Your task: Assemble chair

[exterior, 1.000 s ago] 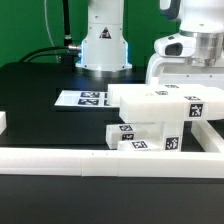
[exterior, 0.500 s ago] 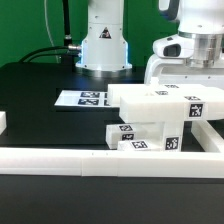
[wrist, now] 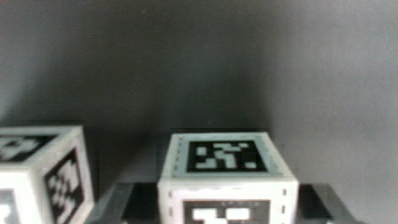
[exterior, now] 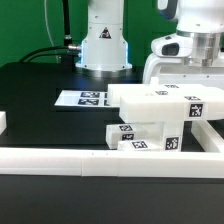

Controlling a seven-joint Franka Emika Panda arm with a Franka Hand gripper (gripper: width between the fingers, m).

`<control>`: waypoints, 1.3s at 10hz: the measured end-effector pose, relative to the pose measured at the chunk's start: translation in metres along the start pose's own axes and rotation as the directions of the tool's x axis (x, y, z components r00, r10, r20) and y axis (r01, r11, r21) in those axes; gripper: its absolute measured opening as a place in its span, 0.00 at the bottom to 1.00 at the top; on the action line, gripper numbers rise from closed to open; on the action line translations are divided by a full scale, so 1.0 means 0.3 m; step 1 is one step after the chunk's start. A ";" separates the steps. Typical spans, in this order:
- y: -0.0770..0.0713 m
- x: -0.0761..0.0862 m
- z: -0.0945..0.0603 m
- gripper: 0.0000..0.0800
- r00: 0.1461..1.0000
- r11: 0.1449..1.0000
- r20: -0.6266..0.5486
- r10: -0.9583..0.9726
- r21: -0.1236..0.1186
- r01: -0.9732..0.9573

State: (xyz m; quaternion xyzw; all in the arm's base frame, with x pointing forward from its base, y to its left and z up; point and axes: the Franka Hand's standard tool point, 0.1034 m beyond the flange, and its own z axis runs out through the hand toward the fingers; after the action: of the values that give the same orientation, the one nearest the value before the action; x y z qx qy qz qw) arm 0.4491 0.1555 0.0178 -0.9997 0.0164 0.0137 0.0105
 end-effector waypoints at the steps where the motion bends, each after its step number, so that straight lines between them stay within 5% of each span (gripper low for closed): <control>1: 0.010 0.008 -0.054 0.36 1.000 1.000 0.010 -0.004 0.009 0.004; 5: 0.102 0.067 -0.293 0.36 0.999 0.998 0.044 -0.010 0.061 0.007; 9: 0.123 0.094 -0.313 0.36 0.999 0.998 0.043 -0.009 0.066 0.007; 11: 0.162 0.189 -0.380 0.36 0.998 0.996 0.022 -0.057 0.065 0.056; 13: 0.226 0.285 -0.436 0.36 0.995 0.992 0.037 -0.094 0.091 0.090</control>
Offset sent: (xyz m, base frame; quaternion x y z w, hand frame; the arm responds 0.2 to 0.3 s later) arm 0.0014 -0.0277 0.0634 0.0411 -0.0421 -0.0149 0.9982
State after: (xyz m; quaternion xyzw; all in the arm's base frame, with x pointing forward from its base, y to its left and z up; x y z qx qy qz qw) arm 0.5358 0.0821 0.1447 -0.9974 -0.0293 0.0332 0.0562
